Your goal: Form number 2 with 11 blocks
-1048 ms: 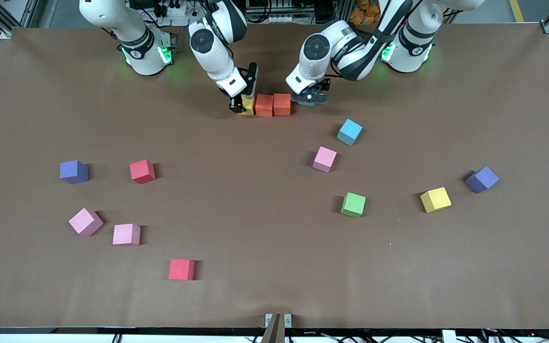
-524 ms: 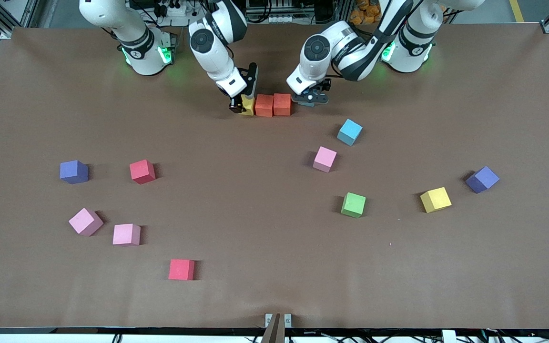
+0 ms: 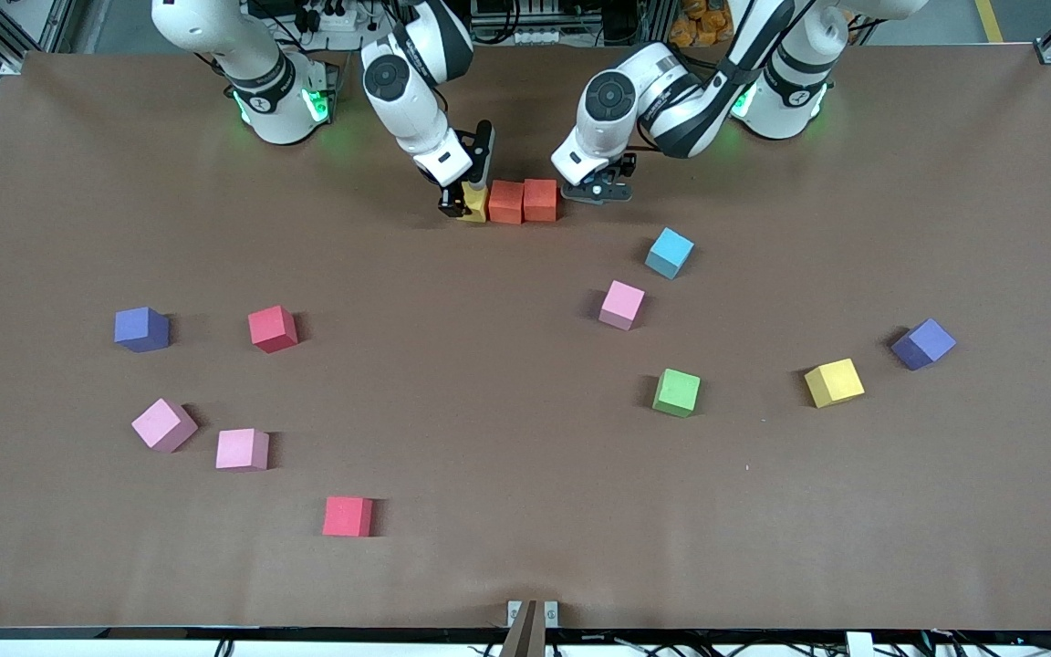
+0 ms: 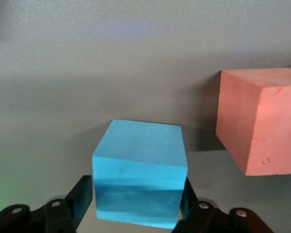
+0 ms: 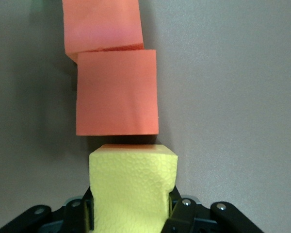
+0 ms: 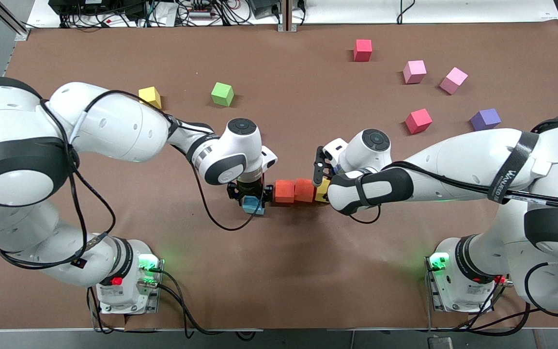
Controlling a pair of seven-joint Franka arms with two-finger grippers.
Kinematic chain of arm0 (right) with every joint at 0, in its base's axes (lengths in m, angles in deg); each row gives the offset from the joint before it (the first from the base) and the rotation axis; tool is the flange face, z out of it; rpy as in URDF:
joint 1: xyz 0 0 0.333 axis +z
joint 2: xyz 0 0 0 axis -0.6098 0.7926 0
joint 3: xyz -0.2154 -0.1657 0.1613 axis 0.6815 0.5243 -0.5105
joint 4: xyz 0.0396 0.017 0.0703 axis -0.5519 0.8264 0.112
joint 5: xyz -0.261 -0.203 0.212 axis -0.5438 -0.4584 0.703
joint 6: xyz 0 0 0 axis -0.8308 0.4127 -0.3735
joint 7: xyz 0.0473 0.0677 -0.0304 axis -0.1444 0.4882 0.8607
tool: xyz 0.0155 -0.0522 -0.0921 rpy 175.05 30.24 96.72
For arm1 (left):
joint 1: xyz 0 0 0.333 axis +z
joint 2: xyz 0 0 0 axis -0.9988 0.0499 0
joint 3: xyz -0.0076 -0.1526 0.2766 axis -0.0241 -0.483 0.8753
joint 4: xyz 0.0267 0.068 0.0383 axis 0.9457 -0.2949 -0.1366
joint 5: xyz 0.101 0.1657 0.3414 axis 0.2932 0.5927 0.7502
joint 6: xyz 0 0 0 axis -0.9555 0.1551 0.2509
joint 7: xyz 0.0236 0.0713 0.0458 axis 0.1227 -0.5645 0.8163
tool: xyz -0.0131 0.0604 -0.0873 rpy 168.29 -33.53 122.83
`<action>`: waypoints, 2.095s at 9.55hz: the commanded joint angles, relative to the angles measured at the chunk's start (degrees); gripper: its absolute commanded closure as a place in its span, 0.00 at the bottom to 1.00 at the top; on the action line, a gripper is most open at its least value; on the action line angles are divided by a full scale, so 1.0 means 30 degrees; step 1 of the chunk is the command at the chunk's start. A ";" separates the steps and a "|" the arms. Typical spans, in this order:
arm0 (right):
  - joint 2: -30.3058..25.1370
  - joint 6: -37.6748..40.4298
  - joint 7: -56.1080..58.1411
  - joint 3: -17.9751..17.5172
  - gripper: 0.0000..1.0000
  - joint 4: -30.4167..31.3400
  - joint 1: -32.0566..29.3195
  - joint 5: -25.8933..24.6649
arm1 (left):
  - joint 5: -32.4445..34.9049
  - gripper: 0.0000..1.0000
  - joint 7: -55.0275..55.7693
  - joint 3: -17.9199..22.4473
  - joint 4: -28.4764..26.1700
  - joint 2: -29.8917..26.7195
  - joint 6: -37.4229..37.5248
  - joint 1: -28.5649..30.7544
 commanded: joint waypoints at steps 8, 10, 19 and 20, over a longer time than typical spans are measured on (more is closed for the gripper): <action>0.0659 -0.0594 -0.0516 -0.0446 0.82 -0.0450 0.0340 0.0650 | 0.0880 1.00 -0.1142 0.1067 0.2131 -0.2566 0.3046 0.1952; 0.0688 -0.0594 -0.0516 -0.0446 0.62 -0.0450 0.0311 0.0650 | 0.1586 1.00 -0.1055 0.2095 0.3506 -0.2740 0.4414 0.1894; 0.0425 -0.0536 -0.0927 -0.0504 0.00 -0.0568 0.0223 0.0679 | 0.1529 1.00 -0.0353 0.2508 0.8838 -0.1019 0.7443 0.1193; 0.0280 -0.0507 -0.1014 -0.0562 0.00 -0.0568 0.0223 0.0679 | 0.1586 1.00 0.0867 0.2508 0.9252 -0.0781 0.7443 0.0929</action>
